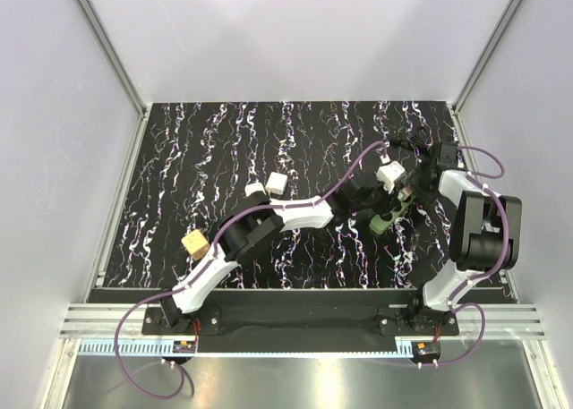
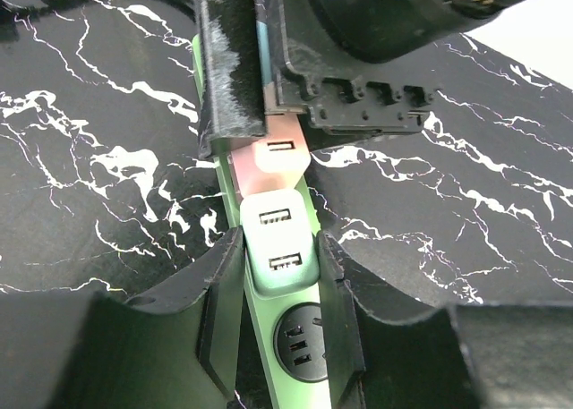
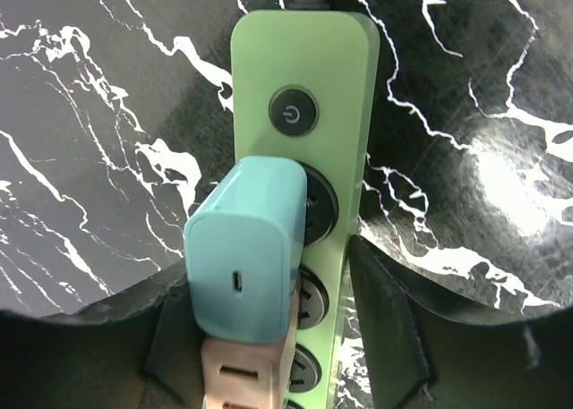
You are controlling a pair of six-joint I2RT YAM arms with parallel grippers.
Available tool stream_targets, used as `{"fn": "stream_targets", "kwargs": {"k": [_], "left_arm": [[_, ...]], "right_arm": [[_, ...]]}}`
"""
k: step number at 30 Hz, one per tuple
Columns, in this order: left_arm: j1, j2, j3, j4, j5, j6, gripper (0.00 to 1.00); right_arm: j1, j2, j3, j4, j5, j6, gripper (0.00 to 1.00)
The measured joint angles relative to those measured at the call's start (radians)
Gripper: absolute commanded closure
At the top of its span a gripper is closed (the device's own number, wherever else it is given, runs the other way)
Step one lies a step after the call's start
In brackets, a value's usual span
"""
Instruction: Pull the plug off the socket
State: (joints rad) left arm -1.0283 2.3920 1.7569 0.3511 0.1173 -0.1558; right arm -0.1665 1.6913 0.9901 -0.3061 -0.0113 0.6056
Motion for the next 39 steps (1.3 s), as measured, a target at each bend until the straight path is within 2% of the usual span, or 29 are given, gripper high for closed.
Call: {"fn": "stream_targets", "kwargs": {"k": [8,14,18,19,20,26,33,39], "left_arm": [[0.0,-0.047,-0.064,0.008,0.023,0.042,1.0],[0.0,-0.065,-0.092,0.01,0.048,0.059,1.0],[-0.001,-0.072,-0.102,0.009,0.063,0.061,1.0],[-0.002,-0.074,-0.106,0.011,0.064,0.061,1.0],[-0.002,-0.078,-0.111,0.013,0.065,0.061,1.0],[-0.005,-0.097,-0.139,0.017,0.065,0.065,1.0],[-0.005,-0.103,-0.148,0.015,0.066,0.065,1.0],[-0.005,-0.106,-0.148,0.006,0.064,0.063,1.0]], "right_arm": [[0.003,0.07,0.058,-0.036,-0.005,-0.041,0.3],[0.012,0.098,0.111,-0.125,0.026,-0.076,0.37],[0.025,0.106,0.126,-0.164,0.061,-0.082,0.57],[0.028,0.107,0.131,-0.172,0.069,-0.075,0.67],[0.033,0.108,0.136,-0.183,0.079,-0.06,0.7],[0.049,0.114,0.15,-0.219,0.104,-0.074,0.75],[0.065,0.132,0.165,-0.238,0.127,-0.078,1.0],[0.076,0.134,0.168,-0.241,0.149,-0.078,1.0]]}}
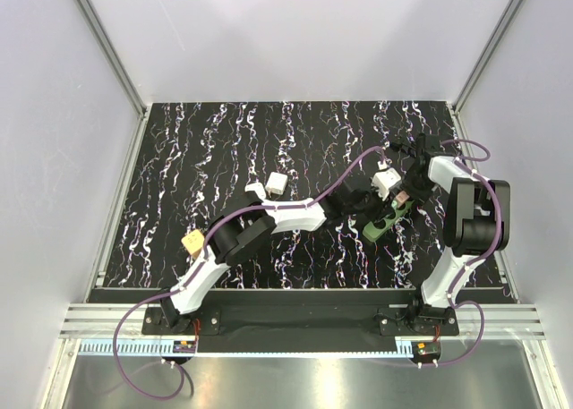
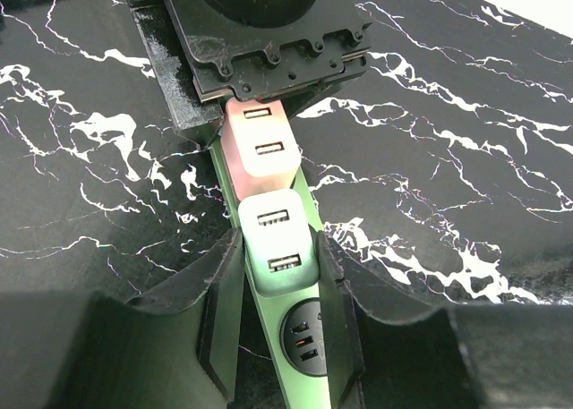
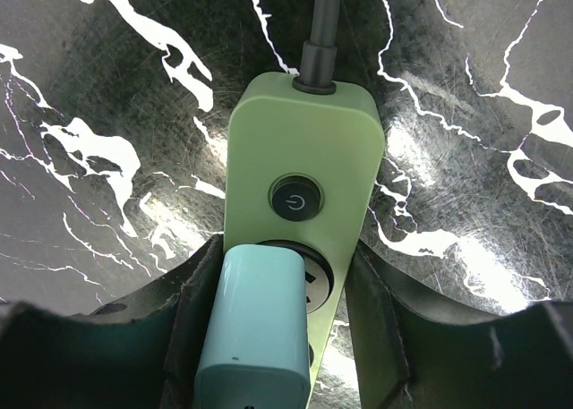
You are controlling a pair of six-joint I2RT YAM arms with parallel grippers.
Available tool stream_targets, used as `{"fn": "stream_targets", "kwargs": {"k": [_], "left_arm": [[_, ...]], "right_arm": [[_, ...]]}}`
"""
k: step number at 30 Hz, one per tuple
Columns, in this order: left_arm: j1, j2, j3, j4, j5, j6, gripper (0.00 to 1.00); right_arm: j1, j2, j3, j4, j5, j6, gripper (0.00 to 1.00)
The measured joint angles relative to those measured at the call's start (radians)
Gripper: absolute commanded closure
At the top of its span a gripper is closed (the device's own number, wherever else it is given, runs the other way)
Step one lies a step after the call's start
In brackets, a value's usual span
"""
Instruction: Pull the plug off the socket
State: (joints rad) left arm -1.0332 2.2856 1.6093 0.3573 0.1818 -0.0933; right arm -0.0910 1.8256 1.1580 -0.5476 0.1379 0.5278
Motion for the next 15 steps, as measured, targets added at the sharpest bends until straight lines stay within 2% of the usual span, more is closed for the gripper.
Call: {"fn": "stream_targets", "kwargs": {"k": [8,15], "left_arm": [[-0.01,-0.026,-0.021,-0.023,-0.023,-0.01,1.0],[-0.013,-0.027,0.05,-0.143,-0.035,-0.036,1.0]], "right_arm": [[0.024,0.0,0.005,-0.026,0.031,-0.001,1.0],[0.034,0.0,0.014,-0.043,0.053,-0.001,1.0]]}}
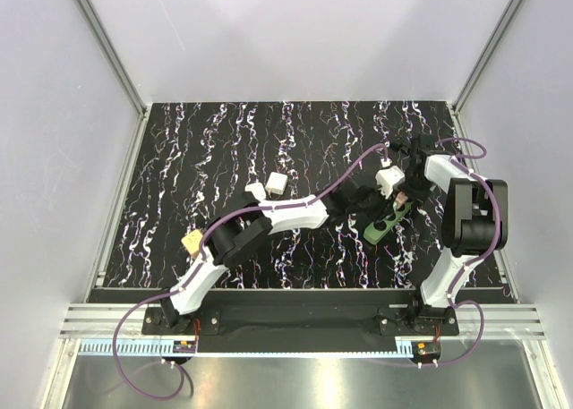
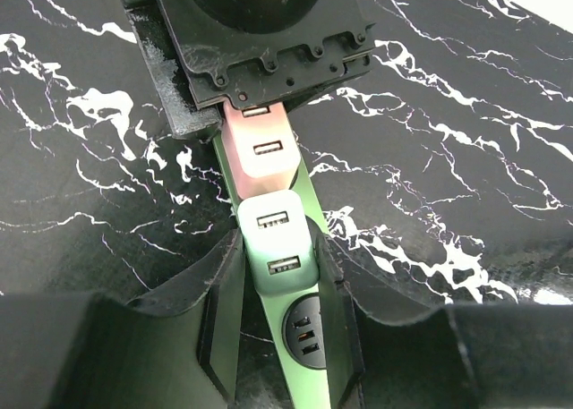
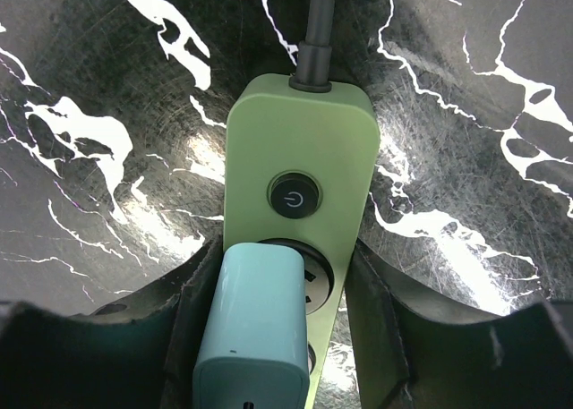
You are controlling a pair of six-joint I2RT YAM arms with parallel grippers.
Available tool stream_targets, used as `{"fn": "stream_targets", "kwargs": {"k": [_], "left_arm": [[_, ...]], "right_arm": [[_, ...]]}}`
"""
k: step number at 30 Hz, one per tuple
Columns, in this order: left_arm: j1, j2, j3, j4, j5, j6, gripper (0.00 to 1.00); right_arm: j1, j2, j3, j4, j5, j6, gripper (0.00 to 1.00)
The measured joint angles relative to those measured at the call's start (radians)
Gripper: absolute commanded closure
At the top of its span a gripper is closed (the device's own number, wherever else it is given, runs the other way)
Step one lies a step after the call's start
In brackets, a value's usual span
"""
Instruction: Pull the plug off the socket
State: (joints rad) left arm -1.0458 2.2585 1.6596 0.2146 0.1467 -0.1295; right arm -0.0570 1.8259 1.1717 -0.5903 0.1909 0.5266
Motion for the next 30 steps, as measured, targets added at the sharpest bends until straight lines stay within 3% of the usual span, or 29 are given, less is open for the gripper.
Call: {"fn": "stream_targets", "kwargs": {"k": [7,12,17,20,24,30], "left_arm": [[-0.009,0.01,0.069,-0.11,-0.037,-0.045,1.0],[-0.017,0.076,0.216,-0.225,-0.068,-0.113,1.0],[-0.01,0.098,0.248,-0.235,-0.072,-0.194,1.0],[-0.006,0.096,0.204,-0.164,-0.062,-0.194,1.0],[-0.014,0.048,0.036,0.044,-0.062,-0.123,1.0],[-0.049,-0.01,-0.081,0.153,-0.156,0.011,1.0]], "right_arm": [[0.006,0.0,0.004,-0.011,0.011,-0.007,1.0],[0.003,0.001,0.011,-0.005,0.057,-0.031,1.0],[-0.002,0.001,0.011,-0.005,0.098,-0.042,1.0],[0.002,0.002,0.012,0.005,0.115,-0.044,1.0],[0.009,0.008,0.011,0.008,0.115,-0.036,1.0],[0.026,0.008,0.011,0.001,0.098,-0.021,1.0]]}}
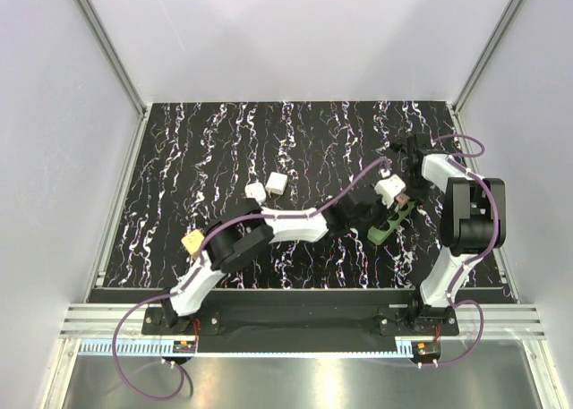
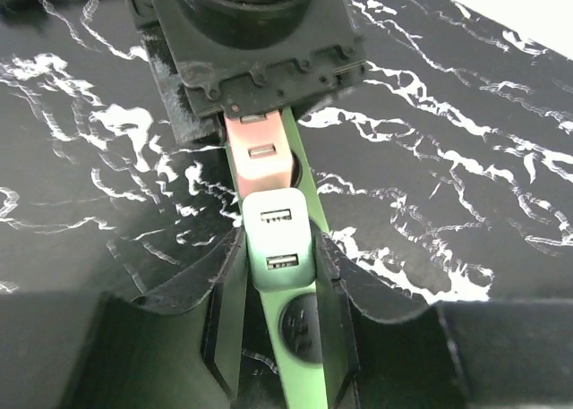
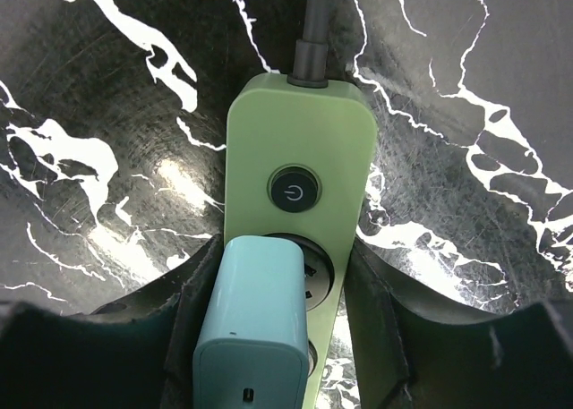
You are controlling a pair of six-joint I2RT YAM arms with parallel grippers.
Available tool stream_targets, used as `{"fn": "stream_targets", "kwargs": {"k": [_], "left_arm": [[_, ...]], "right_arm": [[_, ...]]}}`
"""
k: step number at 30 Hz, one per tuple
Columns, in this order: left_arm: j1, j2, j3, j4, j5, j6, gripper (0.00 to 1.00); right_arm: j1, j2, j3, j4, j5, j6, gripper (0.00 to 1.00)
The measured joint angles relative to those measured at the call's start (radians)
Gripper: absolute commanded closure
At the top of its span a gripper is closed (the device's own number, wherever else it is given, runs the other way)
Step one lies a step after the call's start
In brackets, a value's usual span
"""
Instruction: Pull the plug off the socket
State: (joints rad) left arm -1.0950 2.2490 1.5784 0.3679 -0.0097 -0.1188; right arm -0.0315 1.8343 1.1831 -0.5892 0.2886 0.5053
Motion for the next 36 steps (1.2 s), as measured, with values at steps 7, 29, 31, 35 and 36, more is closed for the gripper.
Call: {"fn": "stream_targets", "kwargs": {"k": [7,29,31,35,36], "left_arm": [[-0.047,-0.047,0.078,-0.028,-0.087,0.038,1.0],[0.06,-0.377,-0.372,0.185,-0.07,0.122,1.0],[0.087,-0.388,-0.399,0.188,-0.097,0.112,1.0],[0.15,-0.389,-0.41,0.177,-0.16,0.082,1.0],[0.166,-0.389,-0.41,0.175,-0.176,0.069,1.0]], "right_arm": [[-0.003,0.0,0.0,0.002,0.004,-0.005,1.0],[-0.031,-0.011,-0.019,0.027,-0.047,-0.012,0.73],[-0.033,-0.022,-0.033,0.042,-0.053,-0.014,0.68],[-0.04,-0.04,-0.058,0.071,-0.068,-0.02,0.54],[-0.041,-0.044,-0.063,0.076,-0.069,-0.021,0.5]]}}
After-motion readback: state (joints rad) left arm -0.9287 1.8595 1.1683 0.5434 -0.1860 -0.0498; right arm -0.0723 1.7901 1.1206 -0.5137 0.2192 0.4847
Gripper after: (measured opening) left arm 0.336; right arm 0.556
